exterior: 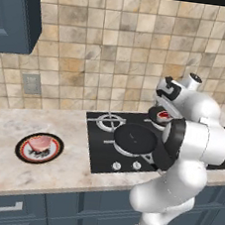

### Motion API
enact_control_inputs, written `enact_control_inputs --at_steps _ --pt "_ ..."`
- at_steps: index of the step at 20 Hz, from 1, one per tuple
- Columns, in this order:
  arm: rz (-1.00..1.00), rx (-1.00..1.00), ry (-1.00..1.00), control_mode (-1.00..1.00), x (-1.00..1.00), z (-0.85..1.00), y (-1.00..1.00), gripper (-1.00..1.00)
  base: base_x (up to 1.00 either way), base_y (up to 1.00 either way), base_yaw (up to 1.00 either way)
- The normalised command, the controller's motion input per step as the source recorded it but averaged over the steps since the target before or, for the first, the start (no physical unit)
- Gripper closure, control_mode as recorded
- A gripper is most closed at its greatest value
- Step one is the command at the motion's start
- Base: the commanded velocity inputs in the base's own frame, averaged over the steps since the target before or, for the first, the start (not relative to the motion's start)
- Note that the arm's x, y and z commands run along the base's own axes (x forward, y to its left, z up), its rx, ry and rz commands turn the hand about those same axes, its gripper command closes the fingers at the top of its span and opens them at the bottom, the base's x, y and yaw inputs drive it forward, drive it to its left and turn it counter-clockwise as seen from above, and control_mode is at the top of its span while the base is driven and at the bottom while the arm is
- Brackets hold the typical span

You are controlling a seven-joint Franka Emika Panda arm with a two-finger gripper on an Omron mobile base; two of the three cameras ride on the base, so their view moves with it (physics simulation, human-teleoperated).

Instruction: Place one of the steaks on the plate and the other in the bowl. Then place the bowl in the fridge.

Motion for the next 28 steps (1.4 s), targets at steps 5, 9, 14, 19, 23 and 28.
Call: enact_control_inputs --at_steps 5,9,14,19,23,28 --pt "0.0 0.0 0.08 -1.0 0.29 -0.26 -0.33 -1.0 0.0 0.0 0.0" --pt "0.0 0.0 0.1 -1.0 0.32 -0.26 -0.3 -1.0 0.0 0.0 0.0" --pt "-0.04 0.0 0.11 -1.0 0.36 -0.15 -0.1 -1.0 0.0 0.0 0.0" --pt "-0.04 0.0 0.06 -1.0 0.39 -0.24 -0.08 -1.0 0.0 0.0 0.0" --pt "-0.02 0.0 0.04 -1.0 0.36 -0.28 -0.21 -1.0 0.0 0.0 0.0" --pt "-0.02 0.0 0.07 -1.0 0.32 -0.23 -0.17 -1.0 0.0 0.0 0.0"
